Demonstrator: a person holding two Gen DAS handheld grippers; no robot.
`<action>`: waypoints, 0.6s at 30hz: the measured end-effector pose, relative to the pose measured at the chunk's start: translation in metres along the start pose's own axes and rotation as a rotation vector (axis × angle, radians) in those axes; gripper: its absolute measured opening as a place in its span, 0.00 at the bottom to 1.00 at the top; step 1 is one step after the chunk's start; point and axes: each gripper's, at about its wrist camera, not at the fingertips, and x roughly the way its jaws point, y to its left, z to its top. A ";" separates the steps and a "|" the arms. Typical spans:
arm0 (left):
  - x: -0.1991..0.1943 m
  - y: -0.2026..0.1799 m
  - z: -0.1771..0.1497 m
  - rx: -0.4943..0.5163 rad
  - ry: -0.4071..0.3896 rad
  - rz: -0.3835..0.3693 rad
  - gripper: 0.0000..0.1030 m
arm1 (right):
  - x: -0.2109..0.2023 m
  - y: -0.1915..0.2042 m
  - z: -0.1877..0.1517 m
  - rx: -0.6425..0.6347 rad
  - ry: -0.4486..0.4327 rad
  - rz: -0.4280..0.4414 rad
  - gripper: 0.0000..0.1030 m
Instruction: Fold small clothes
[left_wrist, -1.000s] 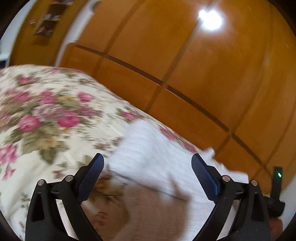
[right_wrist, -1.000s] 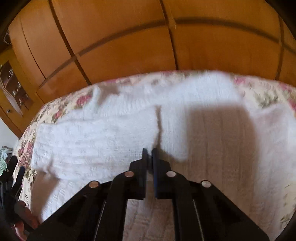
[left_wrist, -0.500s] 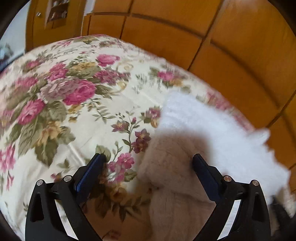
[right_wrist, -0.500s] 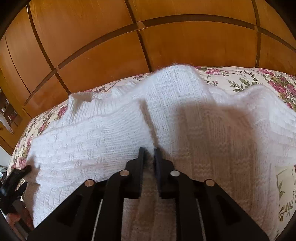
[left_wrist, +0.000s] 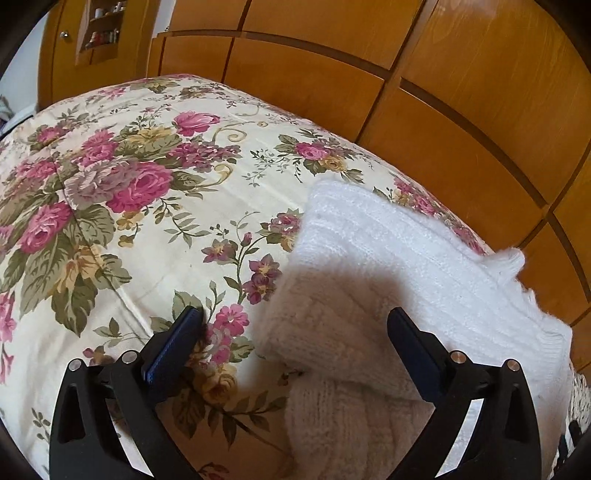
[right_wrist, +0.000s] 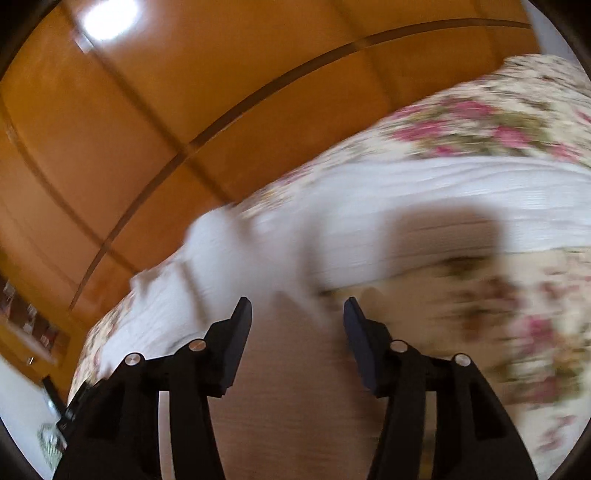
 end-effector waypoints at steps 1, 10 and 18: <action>-0.001 0.001 0.000 -0.002 -0.001 -0.003 0.96 | -0.008 -0.015 0.004 0.035 -0.008 -0.026 0.51; 0.000 -0.001 0.000 0.001 -0.001 0.006 0.96 | -0.061 -0.145 0.026 0.537 -0.162 0.000 0.55; 0.001 -0.001 -0.001 0.010 0.003 0.019 0.96 | -0.074 -0.183 0.042 0.681 -0.264 -0.022 0.54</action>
